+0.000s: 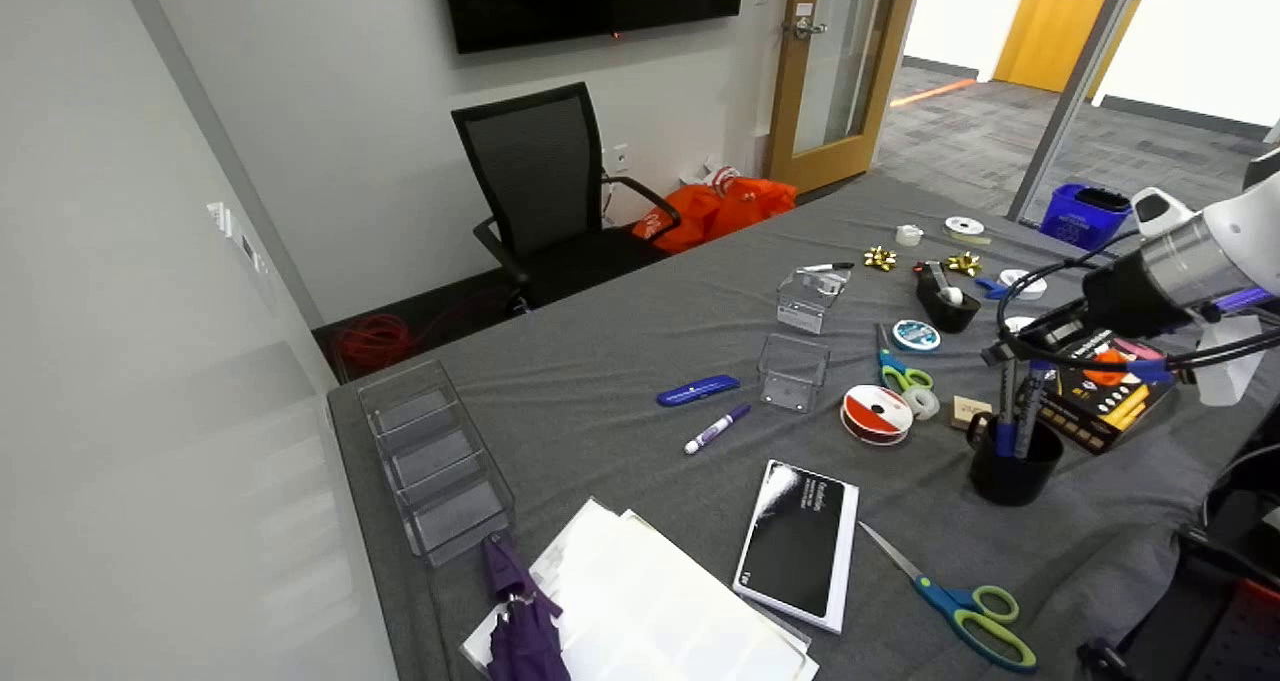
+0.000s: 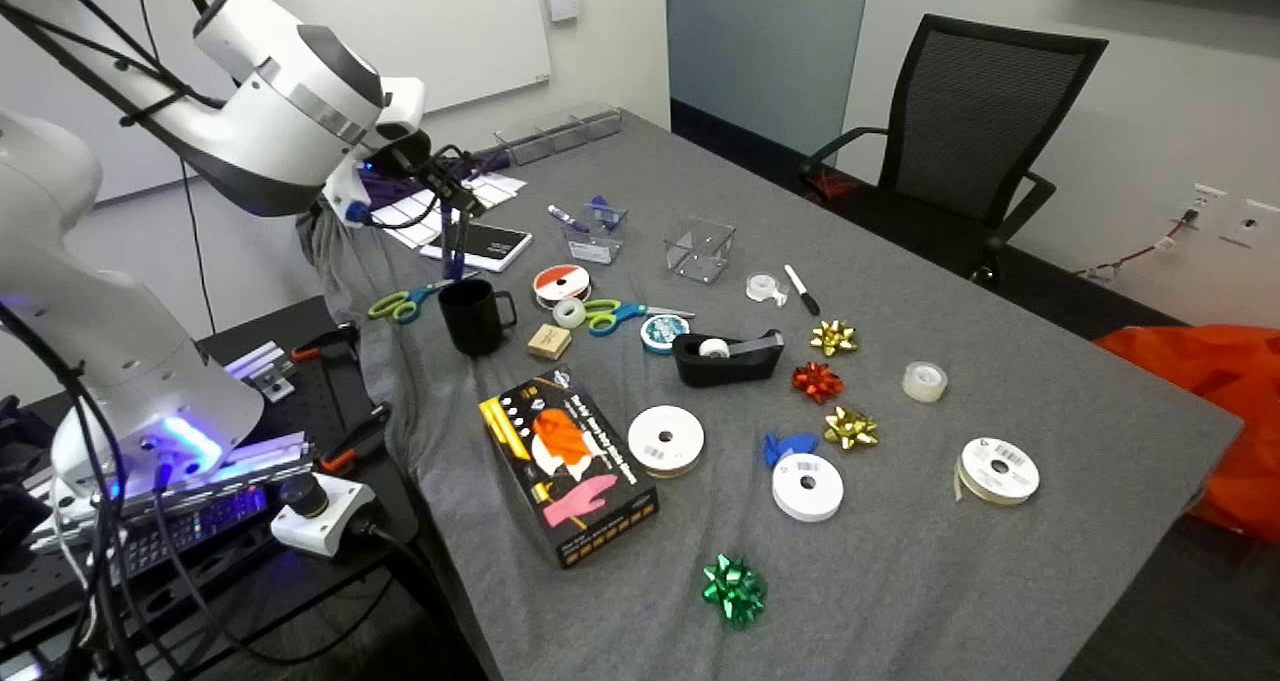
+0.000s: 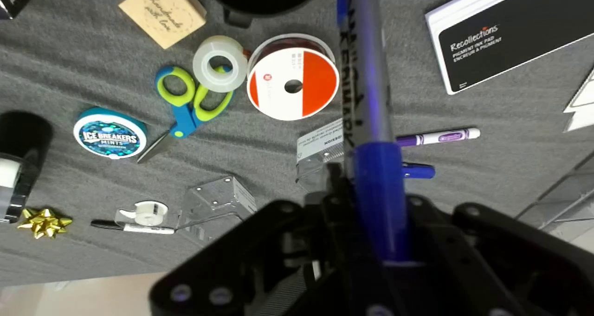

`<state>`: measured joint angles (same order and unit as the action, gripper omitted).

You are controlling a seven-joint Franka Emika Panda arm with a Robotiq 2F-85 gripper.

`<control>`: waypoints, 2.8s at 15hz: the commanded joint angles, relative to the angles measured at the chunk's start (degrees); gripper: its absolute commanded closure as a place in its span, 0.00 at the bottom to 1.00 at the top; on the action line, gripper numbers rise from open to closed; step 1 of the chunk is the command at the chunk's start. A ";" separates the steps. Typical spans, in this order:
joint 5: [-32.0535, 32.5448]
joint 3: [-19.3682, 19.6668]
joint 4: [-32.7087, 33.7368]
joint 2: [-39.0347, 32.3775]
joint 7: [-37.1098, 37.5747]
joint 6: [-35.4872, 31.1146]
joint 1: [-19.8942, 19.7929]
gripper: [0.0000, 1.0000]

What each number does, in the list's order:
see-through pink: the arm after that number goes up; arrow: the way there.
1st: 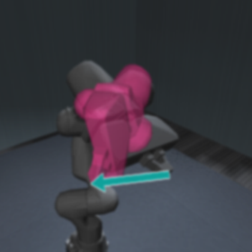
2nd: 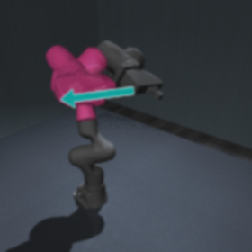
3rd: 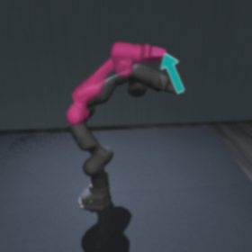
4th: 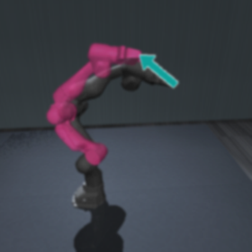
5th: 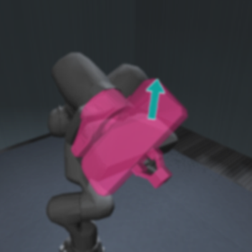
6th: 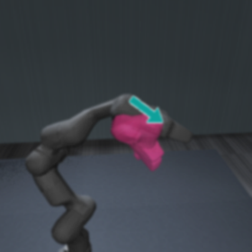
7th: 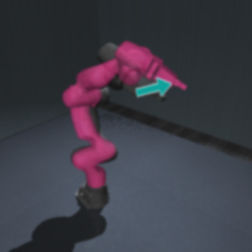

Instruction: Shift the sharpies to the clear object, then put the mug on the pad

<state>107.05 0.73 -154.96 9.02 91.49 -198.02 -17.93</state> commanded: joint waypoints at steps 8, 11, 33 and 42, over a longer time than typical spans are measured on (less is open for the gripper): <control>-1.96 6.42 6.09 -0.22 19.46 0.08 10.73 0.96; -4.57 4.82 12.45 -2.65 24.28 3.30 10.02 0.96; -15.46 1.41 39.23 -32.99 38.33 24.21 18.26 0.96; -5.81 1.18 41.05 -36.57 44.42 24.95 19.60 0.57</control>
<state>97.42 1.85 -115.15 -26.69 133.86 -172.86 1.53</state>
